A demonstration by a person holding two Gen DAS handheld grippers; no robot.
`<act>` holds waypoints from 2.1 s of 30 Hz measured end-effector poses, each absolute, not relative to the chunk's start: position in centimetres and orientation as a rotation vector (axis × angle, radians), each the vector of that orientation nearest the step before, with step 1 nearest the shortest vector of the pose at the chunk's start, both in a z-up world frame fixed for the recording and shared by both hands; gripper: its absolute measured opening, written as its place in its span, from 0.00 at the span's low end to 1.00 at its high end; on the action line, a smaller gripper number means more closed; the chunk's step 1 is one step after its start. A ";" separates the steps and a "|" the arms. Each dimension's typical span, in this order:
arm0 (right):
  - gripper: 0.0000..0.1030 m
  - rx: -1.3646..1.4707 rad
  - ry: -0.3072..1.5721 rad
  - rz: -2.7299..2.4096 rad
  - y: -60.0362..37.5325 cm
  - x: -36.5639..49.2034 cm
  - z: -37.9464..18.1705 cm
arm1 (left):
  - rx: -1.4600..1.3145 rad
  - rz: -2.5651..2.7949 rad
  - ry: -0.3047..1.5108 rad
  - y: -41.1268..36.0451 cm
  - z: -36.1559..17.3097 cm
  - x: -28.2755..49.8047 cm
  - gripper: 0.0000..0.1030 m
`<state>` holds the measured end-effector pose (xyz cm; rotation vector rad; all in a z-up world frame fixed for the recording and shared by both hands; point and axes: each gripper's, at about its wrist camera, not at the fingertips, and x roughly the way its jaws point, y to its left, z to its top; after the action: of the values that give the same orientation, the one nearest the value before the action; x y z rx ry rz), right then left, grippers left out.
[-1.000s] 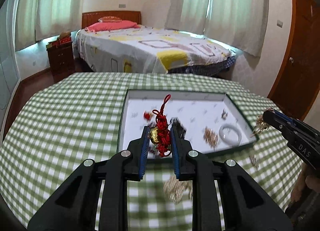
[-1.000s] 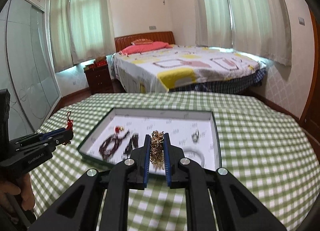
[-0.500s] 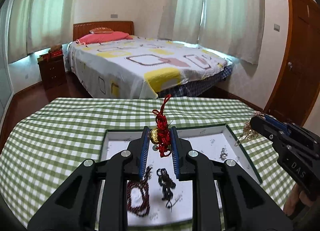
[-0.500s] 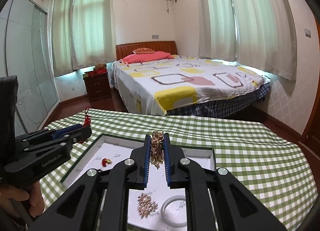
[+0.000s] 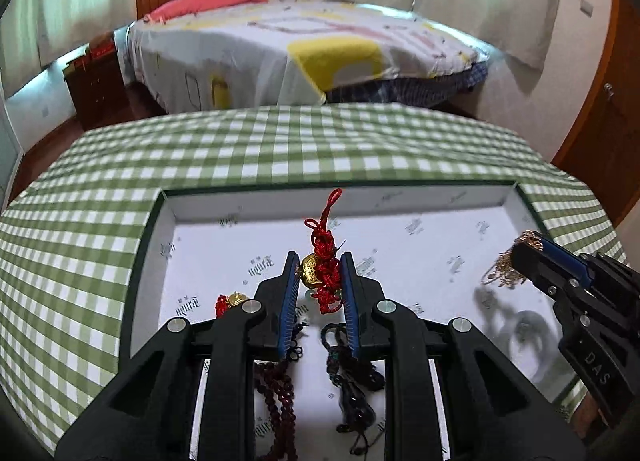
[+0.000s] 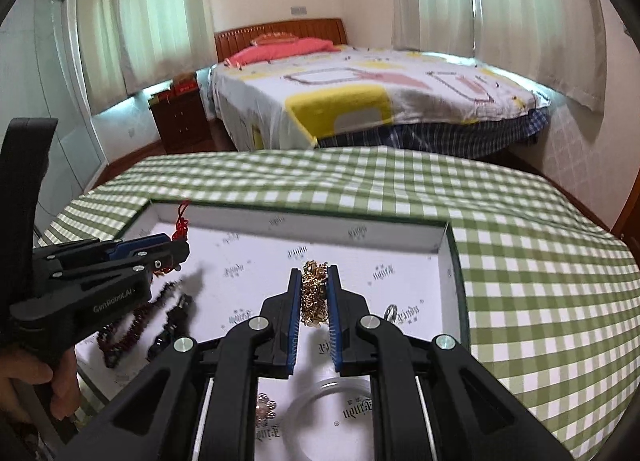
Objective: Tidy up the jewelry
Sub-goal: 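Carry the gold brooch and red tassel into the box and open both tools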
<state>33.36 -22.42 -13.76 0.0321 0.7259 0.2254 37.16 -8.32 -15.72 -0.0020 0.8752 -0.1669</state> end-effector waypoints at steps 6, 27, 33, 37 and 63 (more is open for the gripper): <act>0.13 0.032 0.778 0.218 -22.6 34.2 -14.9 | -0.008 -0.159 0.921 -8.2 -16.8 37.8 0.20; 0.23 0.048 0.855 0.206 -22.7 35.2 -16.0 | 0.008 -0.159 0.931 -8.5 -16.8 38.1 0.21; 0.24 0.048 0.853 0.206 -22.7 35.1 -16.0 | 0.007 -0.160 0.931 -8.6 -16.9 38.2 0.21; 0.24 0.048 0.852 0.206 -22.8 35.1 -15.9 | 0.008 -0.159 0.929 -8.5 -16.9 38.2 0.21; 0.47 0.037 0.799 0.201 -22.7 34.1 -14.4 | 0.025 -0.153 0.868 -8.2 -15.4 36.5 0.57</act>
<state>34.10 -22.67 -14.45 0.0373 0.7993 0.2011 36.47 -8.20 -15.38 0.0246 0.8682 -0.1530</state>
